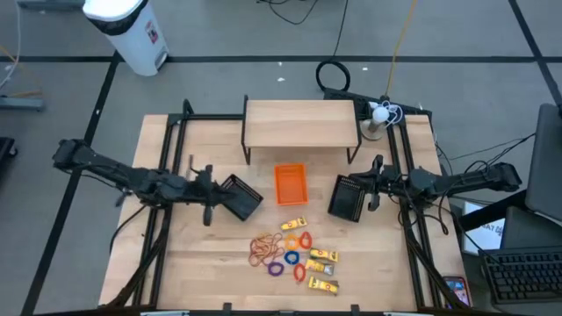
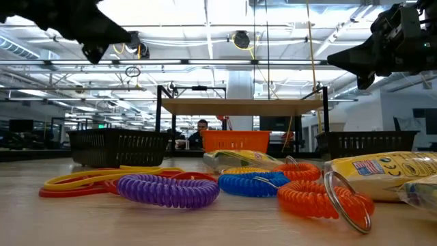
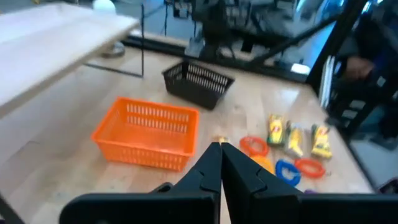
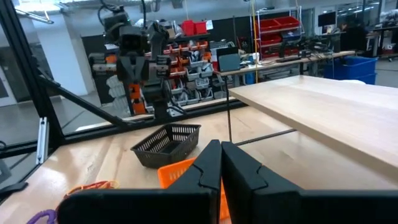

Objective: Pick & Place Office Desk Supplies
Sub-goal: Put the yellow rubber band into the left black bin

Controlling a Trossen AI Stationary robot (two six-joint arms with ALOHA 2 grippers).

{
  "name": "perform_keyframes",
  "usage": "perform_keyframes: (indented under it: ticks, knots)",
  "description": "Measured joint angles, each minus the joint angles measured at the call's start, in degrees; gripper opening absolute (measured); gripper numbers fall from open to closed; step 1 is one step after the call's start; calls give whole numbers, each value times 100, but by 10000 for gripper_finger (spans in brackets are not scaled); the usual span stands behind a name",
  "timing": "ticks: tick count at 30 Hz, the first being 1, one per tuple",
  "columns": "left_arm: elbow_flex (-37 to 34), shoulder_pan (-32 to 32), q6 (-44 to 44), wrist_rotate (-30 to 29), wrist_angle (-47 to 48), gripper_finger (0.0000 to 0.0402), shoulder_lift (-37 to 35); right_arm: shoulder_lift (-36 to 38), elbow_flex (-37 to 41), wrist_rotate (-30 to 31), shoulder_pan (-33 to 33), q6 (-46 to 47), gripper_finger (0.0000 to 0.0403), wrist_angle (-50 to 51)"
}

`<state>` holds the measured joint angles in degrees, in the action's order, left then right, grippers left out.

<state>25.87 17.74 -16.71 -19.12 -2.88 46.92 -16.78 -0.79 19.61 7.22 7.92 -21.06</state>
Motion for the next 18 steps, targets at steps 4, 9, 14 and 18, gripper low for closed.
perform_keyframes:
  ticks: [4, 9, 14, 18]
  knots:
    - [398, -2, 305, 5, -93, 13, 940, -1, 1, 0, 0, 155, 0, -13]
    - [1083, -2, 783, 57, -66, 14, 2116, 1, 1, 78, -9, 78, 0, -110]
    - [2103, -79, 841, 333, 1060, 11, 3202, -1, 1, 729, -11, -25, 0, -144]
    - [3026, -1, 1258, 820, 2202, 36, 4116, -1, 1, 1424, -11, -127, 0, -143]
